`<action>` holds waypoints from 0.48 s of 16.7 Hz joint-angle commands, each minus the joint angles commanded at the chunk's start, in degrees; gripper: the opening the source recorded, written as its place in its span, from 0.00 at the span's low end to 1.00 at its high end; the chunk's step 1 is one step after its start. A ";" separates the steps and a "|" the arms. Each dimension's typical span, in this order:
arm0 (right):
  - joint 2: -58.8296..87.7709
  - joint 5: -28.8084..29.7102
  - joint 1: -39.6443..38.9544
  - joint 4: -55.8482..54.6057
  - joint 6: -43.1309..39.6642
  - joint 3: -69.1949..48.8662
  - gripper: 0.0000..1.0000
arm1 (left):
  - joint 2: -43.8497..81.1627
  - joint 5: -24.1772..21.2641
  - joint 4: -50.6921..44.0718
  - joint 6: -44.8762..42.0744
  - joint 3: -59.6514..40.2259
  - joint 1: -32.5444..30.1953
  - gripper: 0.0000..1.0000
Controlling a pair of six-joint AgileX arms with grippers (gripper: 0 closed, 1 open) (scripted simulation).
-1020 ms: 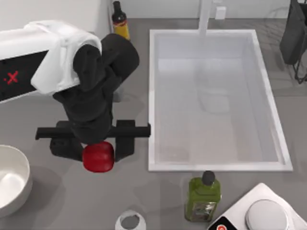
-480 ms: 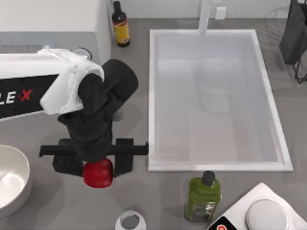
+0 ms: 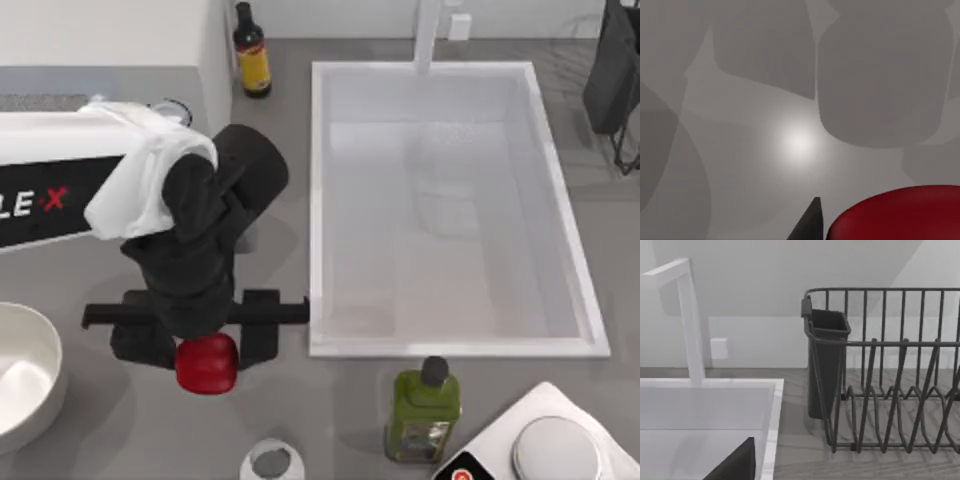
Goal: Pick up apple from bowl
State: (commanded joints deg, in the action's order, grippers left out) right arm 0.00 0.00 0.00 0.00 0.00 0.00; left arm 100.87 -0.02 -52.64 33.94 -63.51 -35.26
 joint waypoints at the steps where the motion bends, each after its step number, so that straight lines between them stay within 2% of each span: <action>1: 0.00 0.00 0.00 0.00 0.00 0.00 1.00 | 0.00 0.00 0.00 0.00 0.00 0.00 0.75; 4: 0.00 0.00 0.00 0.00 0.00 0.00 1.00 | 0.00 0.00 0.00 0.00 0.00 0.00 0.98; 8: 0.00 0.00 0.00 0.00 0.00 0.00 1.00 | 0.00 0.00 0.00 0.00 0.00 0.00 1.00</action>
State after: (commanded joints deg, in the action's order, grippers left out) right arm 0.00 0.00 0.00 0.00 0.00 0.00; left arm 100.87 -0.02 -52.64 33.94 -63.51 -35.26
